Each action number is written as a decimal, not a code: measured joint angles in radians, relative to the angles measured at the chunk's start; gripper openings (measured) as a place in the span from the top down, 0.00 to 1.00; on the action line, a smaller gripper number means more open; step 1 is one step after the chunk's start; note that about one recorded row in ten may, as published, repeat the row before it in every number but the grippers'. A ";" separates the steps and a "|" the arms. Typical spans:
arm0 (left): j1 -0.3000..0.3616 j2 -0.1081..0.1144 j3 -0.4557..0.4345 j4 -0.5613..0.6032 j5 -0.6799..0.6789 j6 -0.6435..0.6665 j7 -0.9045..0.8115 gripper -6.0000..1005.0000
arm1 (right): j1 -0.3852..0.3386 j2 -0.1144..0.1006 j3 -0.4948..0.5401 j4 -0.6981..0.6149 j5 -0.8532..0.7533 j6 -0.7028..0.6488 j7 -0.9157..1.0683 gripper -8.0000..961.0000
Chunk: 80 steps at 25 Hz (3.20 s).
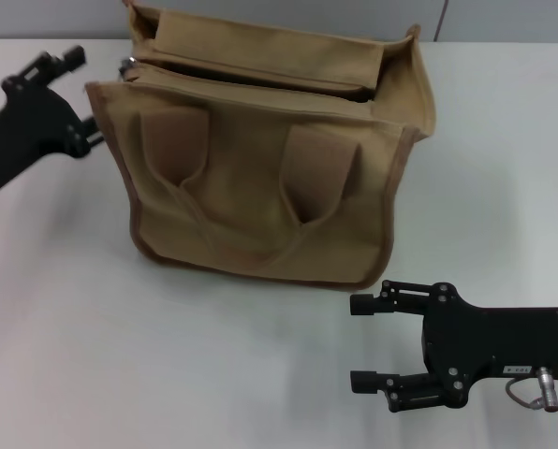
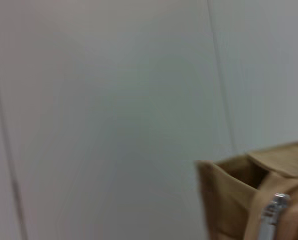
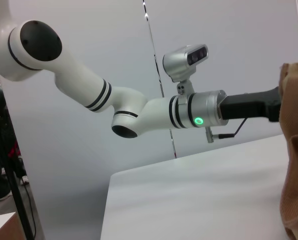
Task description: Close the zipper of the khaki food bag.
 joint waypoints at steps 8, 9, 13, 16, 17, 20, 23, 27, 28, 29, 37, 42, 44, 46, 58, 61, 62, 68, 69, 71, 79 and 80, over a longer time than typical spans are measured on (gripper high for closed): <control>-0.011 -0.013 -0.110 0.000 -0.002 0.056 0.052 0.20 | 0.001 -0.001 0.006 0.000 0.002 -0.002 0.001 0.16; -0.007 -0.015 -0.107 -0.001 -0.001 0.060 0.073 0.20 | 0.001 -0.001 0.007 0.000 0.002 -0.001 0.001 0.16; -0.005 -0.020 -0.096 -0.009 0.008 0.057 0.122 0.21 | 0.003 -0.002 0.008 0.000 0.002 -0.001 0.001 0.16; -0.003 -0.022 -0.075 -0.010 0.010 0.044 0.150 0.21 | 0.005 -0.002 0.008 0.000 0.002 -0.001 0.001 0.16; -0.003 -0.022 -0.050 -0.009 0.010 0.029 0.157 0.21 | 0.005 -0.002 0.008 0.000 0.002 -0.001 0.001 0.16; -0.004 -0.020 0.027 0.001 0.010 -0.015 0.161 0.21 | 0.005 -0.002 0.009 0.000 0.002 0.000 0.002 0.16; -0.004 -0.010 0.090 0.034 0.010 -0.027 0.134 0.22 | 0.005 -0.002 0.008 0.000 0.002 0.000 0.005 0.16; 0.002 -0.007 0.106 0.065 0.007 -0.015 0.098 0.22 | 0.006 -0.001 0.008 0.000 0.002 0.000 0.012 0.16; 0.007 -0.006 0.093 0.076 0.002 0.004 0.084 0.22 | 0.006 0.000 0.008 0.000 0.002 0.000 0.013 0.16; 0.007 -0.006 0.093 0.076 0.002 0.004 0.084 0.22 | 0.006 0.000 0.008 0.000 0.002 0.000 0.013 0.16; 0.029 0.025 0.139 0.159 0.035 0.054 -0.051 0.23 | -0.001 0.000 0.009 0.000 0.002 -0.002 0.023 0.16; 0.021 0.019 0.145 0.154 0.035 0.025 -0.046 0.24 | 0.000 0.000 0.009 0.000 0.002 -0.003 0.024 0.16; 0.012 -0.007 0.120 0.145 0.013 -0.022 0.000 0.24 | 0.002 0.001 0.008 0.000 0.002 -0.005 0.025 0.16; 0.012 -0.007 0.120 0.145 0.013 -0.022 0.000 0.24 | 0.004 0.001 0.007 0.000 0.002 -0.008 0.026 0.16; 0.067 -0.022 0.079 0.068 -0.179 0.036 0.174 0.25 | 0.007 0.002 0.009 0.000 0.002 -0.013 0.036 0.16; 0.067 -0.026 0.079 0.037 -0.180 0.042 0.225 0.26 | 0.014 0.002 0.009 0.005 0.002 -0.021 0.041 0.16; 0.066 -0.026 0.079 0.031 -0.180 0.044 0.232 0.26 | 0.018 0.002 0.009 0.009 0.002 -0.027 0.044 0.16; 0.065 -0.029 0.073 -0.016 -0.207 0.071 0.292 0.30 | 0.034 0.001 0.009 0.012 0.008 -0.110 0.114 0.16; 0.065 -0.029 0.073 -0.016 -0.207 0.071 0.292 0.32 | 0.034 0.001 0.009 0.012 0.008 -0.110 0.114 0.16; 0.065 -0.029 0.071 -0.032 -0.233 0.078 0.302 0.35 | 0.038 0.000 0.011 0.011 0.023 -0.147 0.142 0.16; 0.063 -0.029 0.079 -0.051 -0.248 0.087 0.321 0.49 | 0.048 -0.003 0.015 0.002 0.086 -0.210 0.214 0.16; 0.062 -0.029 0.078 -0.056 -0.248 0.089 0.321 0.61 | 0.048 -0.003 0.015 0.002 0.086 -0.210 0.214 0.16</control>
